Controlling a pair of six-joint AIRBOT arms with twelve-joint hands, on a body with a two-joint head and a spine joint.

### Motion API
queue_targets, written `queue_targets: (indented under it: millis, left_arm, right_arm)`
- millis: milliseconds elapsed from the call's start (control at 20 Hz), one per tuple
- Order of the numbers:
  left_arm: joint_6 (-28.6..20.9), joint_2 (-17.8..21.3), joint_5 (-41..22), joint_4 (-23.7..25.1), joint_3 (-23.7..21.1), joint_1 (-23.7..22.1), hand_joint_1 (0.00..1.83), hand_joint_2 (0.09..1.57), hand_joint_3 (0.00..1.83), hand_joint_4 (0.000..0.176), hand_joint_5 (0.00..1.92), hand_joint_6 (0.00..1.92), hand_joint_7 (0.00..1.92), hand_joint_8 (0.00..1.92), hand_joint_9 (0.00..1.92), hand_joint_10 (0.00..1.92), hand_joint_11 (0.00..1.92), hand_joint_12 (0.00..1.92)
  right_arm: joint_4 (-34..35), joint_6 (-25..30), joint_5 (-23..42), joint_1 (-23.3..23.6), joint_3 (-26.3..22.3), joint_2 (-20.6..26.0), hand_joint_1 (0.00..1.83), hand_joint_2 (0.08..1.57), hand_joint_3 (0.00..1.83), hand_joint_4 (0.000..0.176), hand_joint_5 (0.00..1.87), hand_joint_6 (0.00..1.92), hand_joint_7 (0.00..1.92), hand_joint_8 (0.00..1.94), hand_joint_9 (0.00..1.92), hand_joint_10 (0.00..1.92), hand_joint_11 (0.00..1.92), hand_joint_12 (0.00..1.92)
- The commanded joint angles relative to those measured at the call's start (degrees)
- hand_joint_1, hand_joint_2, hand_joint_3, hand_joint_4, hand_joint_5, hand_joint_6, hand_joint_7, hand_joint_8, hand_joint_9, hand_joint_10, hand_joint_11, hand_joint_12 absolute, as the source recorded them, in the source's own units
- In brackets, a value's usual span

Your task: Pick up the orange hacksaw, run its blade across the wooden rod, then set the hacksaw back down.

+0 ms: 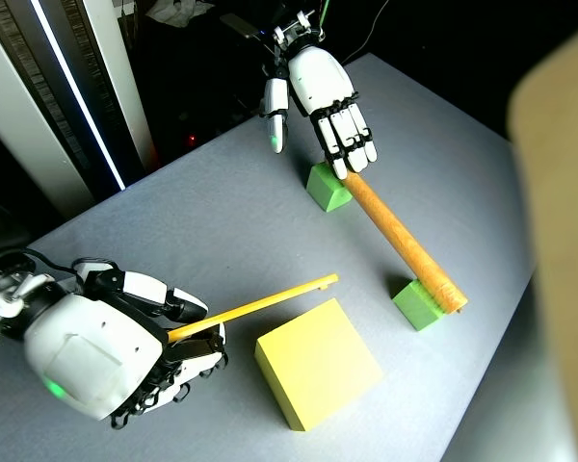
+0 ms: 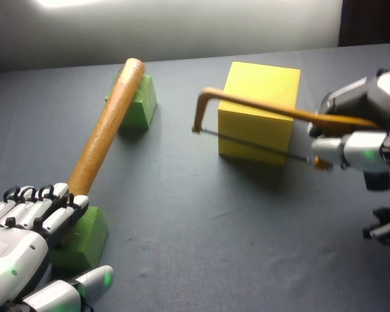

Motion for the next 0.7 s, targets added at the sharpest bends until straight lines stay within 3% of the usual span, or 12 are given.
queue_targets:
  millis: [0, 200, 350, 450, 650]
  left_arm:
    - [-0.4, -0.2, -3.3, 1.9, 0.1, -0.2, 0.00, 1.31, 0.00, 0.000, 0.15, 0.02, 0.10, 0.01, 0.07, 0.01, 0.04, 0.03]
    - [-0.4, -0.2, -3.3, 1.9, 0.1, -0.2, 0.00, 1.31, 0.00, 0.000, 0.14, 0.01, 0.10, 0.01, 0.07, 0.01, 0.02, 0.03]
    - [-0.4, -0.2, -3.3, 1.9, 0.1, -0.2, 0.00, 1.31, 0.00, 0.000, 0.12, 0.00, 0.07, 0.00, 0.04, 0.00, 0.01, 0.03]
    - [-0.5, -0.2, -3.3, 1.9, 0.2, -0.2, 0.00, 1.32, 0.00, 0.000, 0.16, 0.00, 0.10, 0.00, 0.07, 0.00, 0.01, 0.13]
    - [-0.5, -0.2, -3.3, 1.9, 0.3, -0.2, 0.00, 1.31, 0.00, 0.000, 0.13, 0.01, 0.08, 0.00, 0.06, 0.00, 0.00, 0.11]
  right_arm:
    - [-2.8, -0.8, 7.2, 1.4, -0.3, 0.5, 1.25, 1.06, 0.00, 0.000, 1.01, 0.92, 1.23, 0.59, 1.37, 0.00, 1.05, 0.74]
    - [-2.7, -6.8, 6.3, 6.4, -0.7, 0.2, 1.25, 1.06, 0.00, 0.000, 1.00, 0.93, 1.24, 0.58, 1.37, 0.00, 1.06, 0.75]
    - [0.6, -14.8, 4.6, 11.5, -0.7, -2.0, 1.25, 1.06, 0.00, 0.000, 0.99, 0.93, 1.22, 0.63, 1.37, 0.00, 1.03, 0.77]
    - [5.2, -20.9, 3.5, 15.0, -0.5, -4.3, 1.26, 1.06, 0.00, 0.000, 0.99, 0.93, 1.23, 0.60, 1.37, 0.00, 1.03, 0.79]
    - [7.1, -28.0, 3.5, 18.5, 1.6, -10.6, 1.25, 1.06, 0.00, 0.000, 0.99, 0.94, 1.23, 0.60, 1.37, 0.00, 1.03, 0.78]
